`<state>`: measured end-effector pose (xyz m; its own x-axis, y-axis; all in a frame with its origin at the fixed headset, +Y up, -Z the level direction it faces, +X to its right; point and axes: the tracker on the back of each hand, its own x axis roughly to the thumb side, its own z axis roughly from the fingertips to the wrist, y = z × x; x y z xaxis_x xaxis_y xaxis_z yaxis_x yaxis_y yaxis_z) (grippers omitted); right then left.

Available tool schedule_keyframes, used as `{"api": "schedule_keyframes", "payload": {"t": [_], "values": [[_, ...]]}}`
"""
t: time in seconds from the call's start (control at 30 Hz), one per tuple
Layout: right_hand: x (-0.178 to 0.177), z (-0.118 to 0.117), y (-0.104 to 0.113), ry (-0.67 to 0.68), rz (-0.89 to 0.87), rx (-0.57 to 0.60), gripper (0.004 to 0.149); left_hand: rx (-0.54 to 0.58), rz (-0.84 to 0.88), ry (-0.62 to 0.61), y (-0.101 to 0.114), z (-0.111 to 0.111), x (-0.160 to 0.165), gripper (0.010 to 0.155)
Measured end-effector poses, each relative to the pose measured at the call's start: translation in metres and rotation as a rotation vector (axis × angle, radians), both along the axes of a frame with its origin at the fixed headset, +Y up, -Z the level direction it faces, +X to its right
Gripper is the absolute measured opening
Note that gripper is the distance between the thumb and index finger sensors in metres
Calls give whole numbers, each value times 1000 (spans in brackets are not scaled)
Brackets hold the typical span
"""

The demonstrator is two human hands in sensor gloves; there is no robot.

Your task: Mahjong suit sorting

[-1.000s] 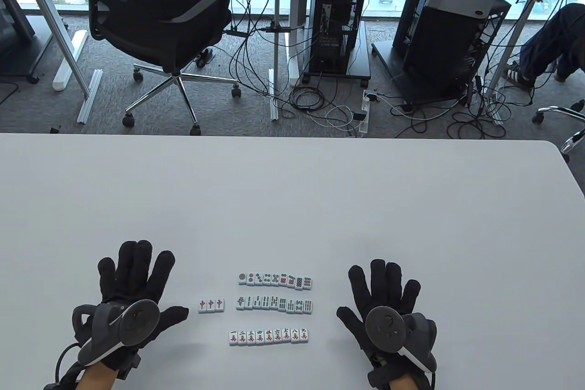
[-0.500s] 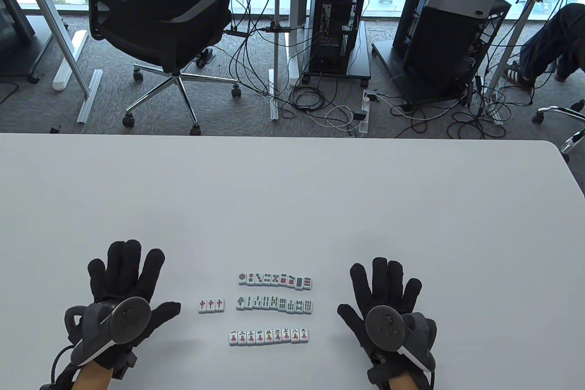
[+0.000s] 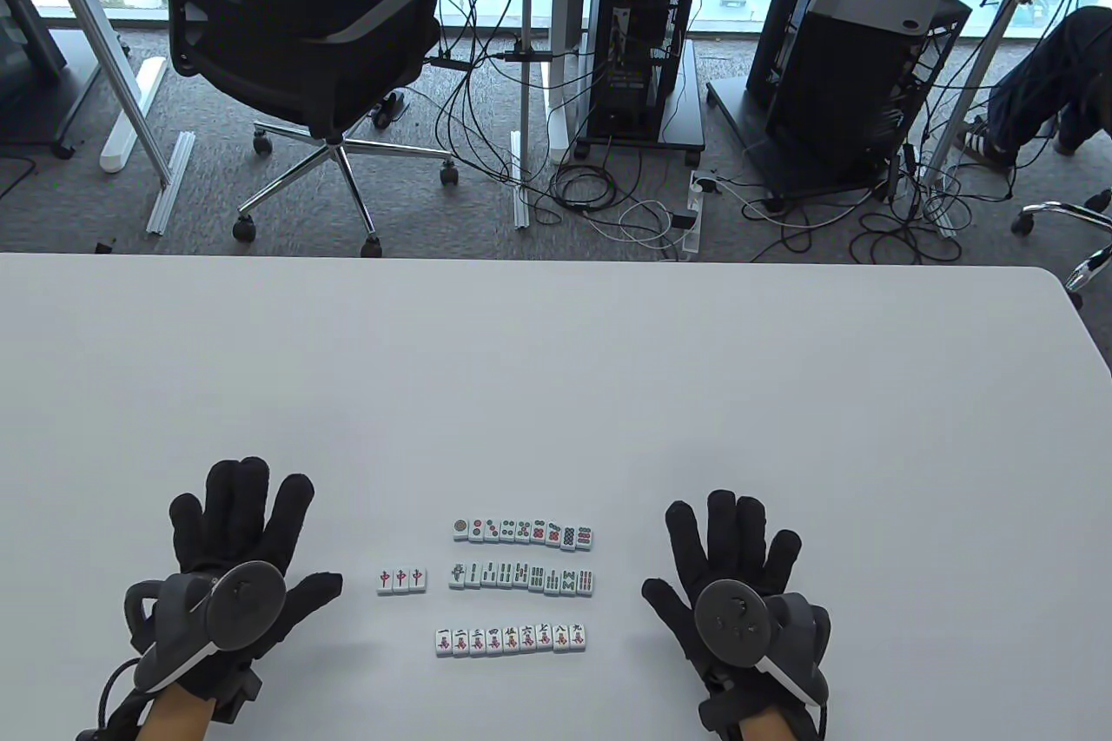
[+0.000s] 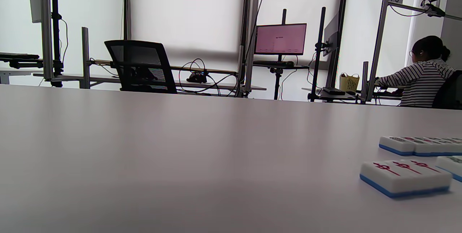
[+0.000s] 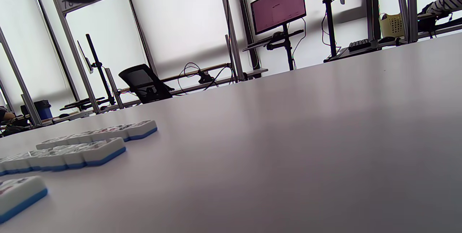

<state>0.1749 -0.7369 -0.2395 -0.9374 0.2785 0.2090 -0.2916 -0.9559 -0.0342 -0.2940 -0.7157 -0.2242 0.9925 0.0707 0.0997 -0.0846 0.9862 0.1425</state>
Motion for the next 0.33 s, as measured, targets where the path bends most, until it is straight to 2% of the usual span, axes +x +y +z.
{"api": "schedule_keyframes", "payload": {"t": [0.33], "values": [[-1,0,-1,2,15,-11,77,-7,-1,-16,-1,0,2,97]]}}
